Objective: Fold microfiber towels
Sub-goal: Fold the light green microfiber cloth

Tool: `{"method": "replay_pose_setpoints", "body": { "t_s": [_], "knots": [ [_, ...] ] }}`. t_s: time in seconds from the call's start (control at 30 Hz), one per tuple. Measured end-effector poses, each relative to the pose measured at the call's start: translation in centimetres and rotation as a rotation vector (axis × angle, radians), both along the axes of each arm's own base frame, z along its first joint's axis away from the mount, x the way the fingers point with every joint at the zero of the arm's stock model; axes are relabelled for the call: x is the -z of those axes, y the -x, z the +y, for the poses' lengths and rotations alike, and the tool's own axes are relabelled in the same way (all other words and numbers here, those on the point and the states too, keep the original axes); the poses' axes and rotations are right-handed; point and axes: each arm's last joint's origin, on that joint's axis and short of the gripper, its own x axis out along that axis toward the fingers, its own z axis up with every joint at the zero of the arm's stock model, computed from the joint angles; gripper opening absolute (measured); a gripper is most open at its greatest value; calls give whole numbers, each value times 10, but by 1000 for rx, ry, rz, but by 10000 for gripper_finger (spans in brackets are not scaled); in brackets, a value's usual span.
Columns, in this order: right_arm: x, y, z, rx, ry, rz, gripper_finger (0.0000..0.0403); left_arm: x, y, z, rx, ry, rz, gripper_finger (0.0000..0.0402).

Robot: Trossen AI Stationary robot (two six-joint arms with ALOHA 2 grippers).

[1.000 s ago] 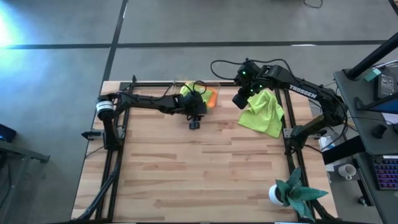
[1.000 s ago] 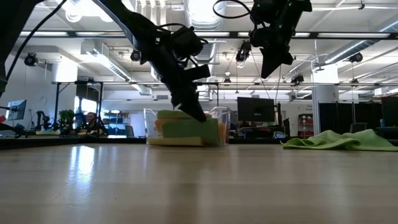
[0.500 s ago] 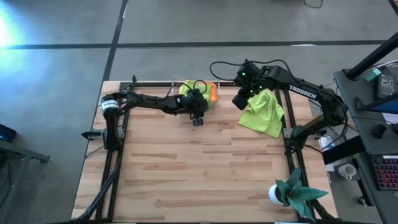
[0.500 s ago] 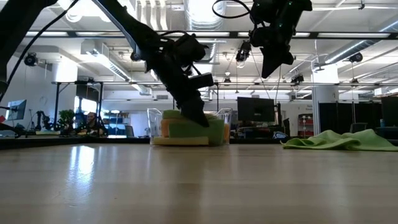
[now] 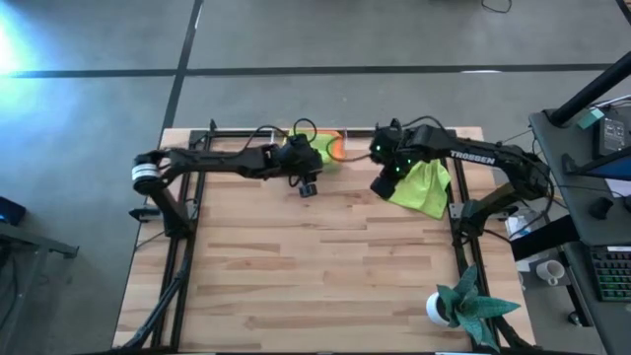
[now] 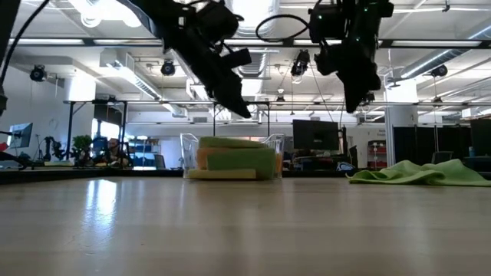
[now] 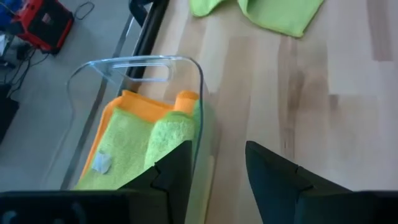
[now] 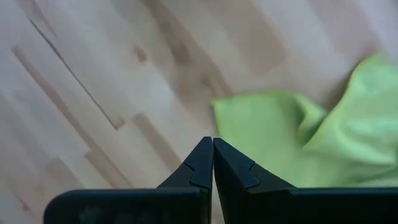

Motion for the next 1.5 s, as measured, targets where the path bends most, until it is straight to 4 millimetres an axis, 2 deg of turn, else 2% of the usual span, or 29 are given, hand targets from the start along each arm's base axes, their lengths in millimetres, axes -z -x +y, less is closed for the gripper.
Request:
{"method": "replay_pose_setpoints", "body": {
  "t_s": [0.13,0.4,0.53,0.77,0.9,1.07,1.23,1.5],
  "knots": [
    [19,2,13,-3,-32,59,9,-16,12,-6,-22,30,-17,135],
    [47,12,33,13,-48,67,9,-39,53,-18,-153,189,25,135],
    [61,20,40,25,-55,75,9,-40,73,-25,-205,245,50,135],
    [74,26,42,45,-42,39,10,-25,98,-38,-255,307,49,135],
    [82,21,41,27,-25,-13,30,-16,105,-40,-264,315,59,135],
    [95,18,39,-2,-9,14,77,-9,108,-40,-268,318,82,135],
    [104,18,32,38,162,95,121,-10,108,-40,-266,316,76,135],
    [122,4,24,4,134,59,141,-9,108,-40,-262,312,79,135]
  ]
}}
